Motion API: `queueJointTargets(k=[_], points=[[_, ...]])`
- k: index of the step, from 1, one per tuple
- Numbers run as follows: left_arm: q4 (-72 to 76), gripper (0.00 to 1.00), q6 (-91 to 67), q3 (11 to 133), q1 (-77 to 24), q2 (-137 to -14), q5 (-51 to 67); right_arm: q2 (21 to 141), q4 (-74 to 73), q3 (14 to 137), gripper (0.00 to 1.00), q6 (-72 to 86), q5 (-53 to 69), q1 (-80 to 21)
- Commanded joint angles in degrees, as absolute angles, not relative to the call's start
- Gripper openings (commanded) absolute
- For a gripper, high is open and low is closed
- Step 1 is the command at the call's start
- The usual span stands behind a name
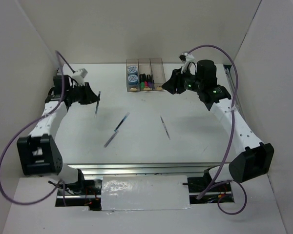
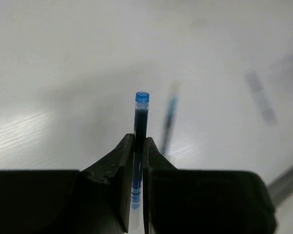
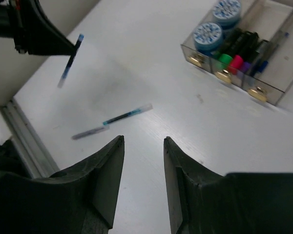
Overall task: Sort the stationery into containers
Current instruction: Grab a piece of stationery with the left arm, then pass the stationery from the left arm to the right
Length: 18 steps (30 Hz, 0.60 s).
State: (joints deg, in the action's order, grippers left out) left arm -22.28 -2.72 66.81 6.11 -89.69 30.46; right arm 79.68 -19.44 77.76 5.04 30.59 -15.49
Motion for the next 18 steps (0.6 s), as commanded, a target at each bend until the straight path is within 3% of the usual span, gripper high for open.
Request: queueJointTargets(k=[1,5,12,18], points=[[-5.41,0.00,-28.22,64.35,6.24,-77.89,52.43,76.20,-12.23,77.69,0.46,8.87,37.61,-18.70],[18.65,0.00,-45.50,58.37,3.08,-70.51,55.89,77.60,-8.97,78.48,0.52,13.79,40.69,-24.07],[47.49,0.00,-69.59,50.29,0.53,-68.03,52.48,83.23,-3.96,82.17,0.57,20.29,37.71,-34.79],[50.98,0.00,-78.40,48.78,-0.88,-66.97,45.27,87.80,-2.38,85.34,0.57,23.90,35.77,-37.97]])
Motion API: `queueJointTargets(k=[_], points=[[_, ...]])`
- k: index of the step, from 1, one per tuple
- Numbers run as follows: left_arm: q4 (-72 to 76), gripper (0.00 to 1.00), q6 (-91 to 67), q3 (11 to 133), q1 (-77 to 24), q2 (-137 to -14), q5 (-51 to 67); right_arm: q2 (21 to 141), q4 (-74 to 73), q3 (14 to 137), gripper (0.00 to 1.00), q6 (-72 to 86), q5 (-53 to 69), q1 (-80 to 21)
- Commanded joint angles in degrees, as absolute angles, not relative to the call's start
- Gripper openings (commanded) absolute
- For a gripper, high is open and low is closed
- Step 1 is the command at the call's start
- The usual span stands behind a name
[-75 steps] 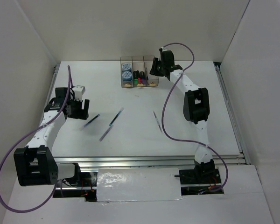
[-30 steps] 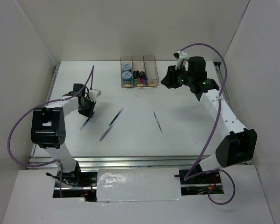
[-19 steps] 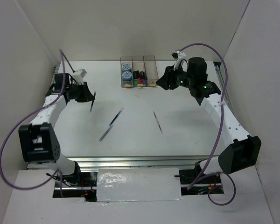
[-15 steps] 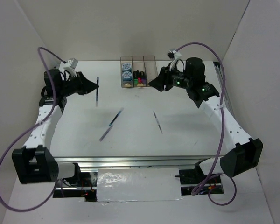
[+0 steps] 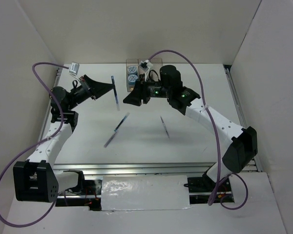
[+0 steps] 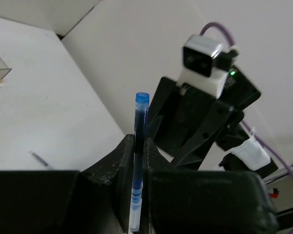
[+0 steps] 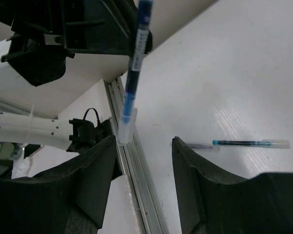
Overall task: Sort the stationery into containers
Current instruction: Pass the stationery from the left arm to the right
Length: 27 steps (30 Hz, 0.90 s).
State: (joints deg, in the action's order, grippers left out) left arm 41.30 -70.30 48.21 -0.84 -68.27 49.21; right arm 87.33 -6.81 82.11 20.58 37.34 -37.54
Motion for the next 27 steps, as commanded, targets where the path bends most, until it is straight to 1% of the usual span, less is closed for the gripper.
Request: queueJointTargets(k=[1,10,16,27], points=[[51.06,0.00,-78.57,49.04,-0.79,-66.71,44.13,88.32,-2.03,85.17,0.57,25.30,35.95,-37.97],[48.08,0.00,-80.16,47.90,-0.26,-65.83,41.84,89.73,-0.26,84.55,0.56,29.79,37.70,-38.85],[46.59,0.00,-80.95,47.64,1.67,-65.48,41.40,90.70,5.27,84.29,0.56,34.54,41.48,-39.02],[39.65,0.00,-83.58,48.34,2.81,-65.65,39.55,94.74,10.02,84.37,0.57,44.03,41.05,-39.11]])
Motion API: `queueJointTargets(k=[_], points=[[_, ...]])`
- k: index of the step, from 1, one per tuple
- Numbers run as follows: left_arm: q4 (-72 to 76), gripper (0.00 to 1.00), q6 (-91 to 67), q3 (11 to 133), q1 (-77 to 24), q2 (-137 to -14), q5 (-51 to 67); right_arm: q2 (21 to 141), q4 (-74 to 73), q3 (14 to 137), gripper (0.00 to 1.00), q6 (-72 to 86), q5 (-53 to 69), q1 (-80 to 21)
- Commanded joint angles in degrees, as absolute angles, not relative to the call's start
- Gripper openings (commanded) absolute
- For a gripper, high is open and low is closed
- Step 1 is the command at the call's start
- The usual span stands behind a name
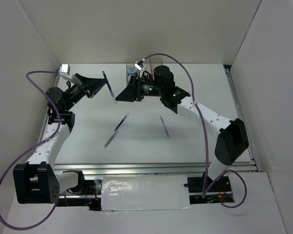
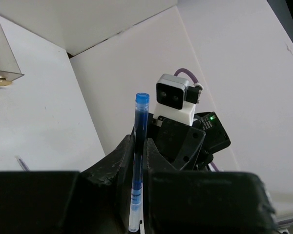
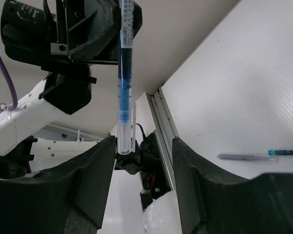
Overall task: Sort the stationery into containers
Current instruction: Pass the stationery from the left arm to the right
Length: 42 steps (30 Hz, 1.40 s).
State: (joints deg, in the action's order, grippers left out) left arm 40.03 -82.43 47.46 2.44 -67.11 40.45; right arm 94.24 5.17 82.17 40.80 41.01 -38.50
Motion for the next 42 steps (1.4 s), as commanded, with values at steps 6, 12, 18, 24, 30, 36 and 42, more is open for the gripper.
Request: queueJointTargets(k=[6,12,18,24,30,36,42], points=[[39.02,0.00,-84.20,48.69,2.81,-65.66,38.76,96.41,12.30,85.08,0.57,48.25,41.13,-39.11],[38.41,0.00,-84.20,47.99,3.25,-65.22,39.11,97.29,14.24,84.82,0.53,49.04,43.50,-39.02],[38.23,0.00,-84.20,47.11,3.16,-65.21,39.64,98.00,15.03,85.34,0.47,45.89,46.23,-38.94],[38.58,0.00,-84.64,46.49,3.25,-65.56,40.52,99.05,13.90,86.22,0.46,43.69,48.34,-38.94],[39.11,0.00,-85.34,46.58,3.25,-65.30,40.34,98.53,13.71,84.99,0.48,42.80,47.46,-38.76],[41.05,0.00,-86.13,46.05,3.34,-65.21,40.17,99.05,13.80,85.43,0.50,43.07,46.32,-38.76],[42.27,0.00,-86.40,46.05,3.25,-65.39,39.81,99.84,14.15,86.13,0.49,43.33,46.58,-39.37]])
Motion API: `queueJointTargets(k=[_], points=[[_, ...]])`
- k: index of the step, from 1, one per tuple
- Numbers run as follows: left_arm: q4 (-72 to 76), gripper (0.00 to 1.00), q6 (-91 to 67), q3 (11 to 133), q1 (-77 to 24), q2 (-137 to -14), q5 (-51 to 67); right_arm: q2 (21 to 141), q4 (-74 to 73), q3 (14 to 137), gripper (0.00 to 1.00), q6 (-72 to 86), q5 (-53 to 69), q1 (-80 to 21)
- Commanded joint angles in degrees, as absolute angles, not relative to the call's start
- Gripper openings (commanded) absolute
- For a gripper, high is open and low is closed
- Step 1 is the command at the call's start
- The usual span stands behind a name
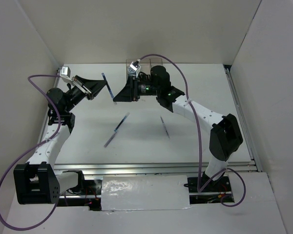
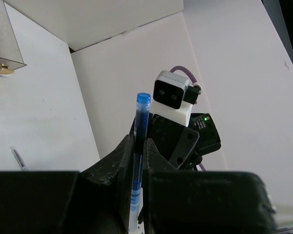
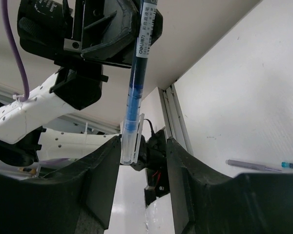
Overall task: Sort the stationery into containers
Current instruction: Pass the stationery from the left arm to the right
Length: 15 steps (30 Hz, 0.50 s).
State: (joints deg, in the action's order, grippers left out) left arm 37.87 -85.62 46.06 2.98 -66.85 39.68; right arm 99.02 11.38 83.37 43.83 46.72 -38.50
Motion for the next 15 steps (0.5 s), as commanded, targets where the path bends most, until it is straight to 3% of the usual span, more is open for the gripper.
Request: queueJointTargets(k=[1,7,9,15], points=[[42.36,0.00,-86.40,45.97,3.34,-65.48,39.64,100.02,14.24,86.22,0.47,43.33,46.58,-39.64],[42.89,0.00,-86.48,45.88,3.43,-65.83,39.81,100.46,14.68,86.40,0.30,43.33,46.49,-39.64],[42.98,0.00,-86.48,45.88,3.34,-65.74,39.90,100.37,14.59,86.48,0.29,43.42,46.67,-39.81],[42.80,0.00,-86.31,45.53,3.34,-65.83,39.99,100.72,13.97,86.92,0.47,42.72,47.46,-39.73]])
